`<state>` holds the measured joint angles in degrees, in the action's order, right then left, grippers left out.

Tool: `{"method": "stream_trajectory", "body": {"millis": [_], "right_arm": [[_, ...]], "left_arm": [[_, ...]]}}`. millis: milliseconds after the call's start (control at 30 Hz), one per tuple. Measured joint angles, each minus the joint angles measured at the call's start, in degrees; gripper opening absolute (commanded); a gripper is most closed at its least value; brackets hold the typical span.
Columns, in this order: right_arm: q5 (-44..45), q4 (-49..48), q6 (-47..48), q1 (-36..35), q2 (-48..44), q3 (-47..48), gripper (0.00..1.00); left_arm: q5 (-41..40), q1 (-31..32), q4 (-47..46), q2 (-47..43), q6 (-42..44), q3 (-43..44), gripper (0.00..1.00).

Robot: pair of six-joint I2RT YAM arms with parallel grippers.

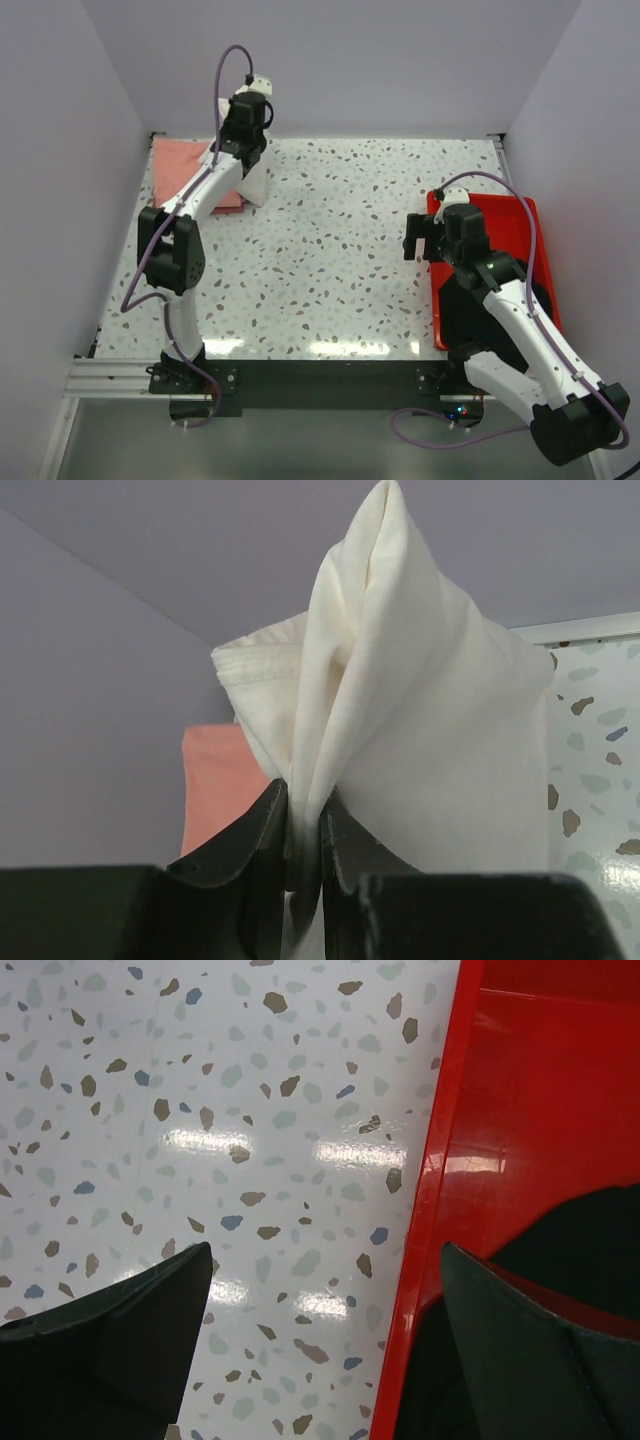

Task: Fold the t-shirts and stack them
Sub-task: Neatly place the folded tshirt to the corner

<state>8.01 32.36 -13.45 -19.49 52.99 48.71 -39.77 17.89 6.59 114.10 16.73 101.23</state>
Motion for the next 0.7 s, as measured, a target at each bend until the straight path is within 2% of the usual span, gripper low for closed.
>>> {"method": "stream_trajectory", "body": {"millis": [433,700], "right_arm": [[0.2,0.2,0.0,0.0,-0.9,0.0,0.99],[0.4,0.2,0.0,0.0,-1.0,0.0,0.99]], "left_arm": [[5.7,0.0,11.0,-3.9,-4.4,6.5,0.00],[6.6,-0.6,12.5,-7.1,-6.4,7.1,0.00]]}}
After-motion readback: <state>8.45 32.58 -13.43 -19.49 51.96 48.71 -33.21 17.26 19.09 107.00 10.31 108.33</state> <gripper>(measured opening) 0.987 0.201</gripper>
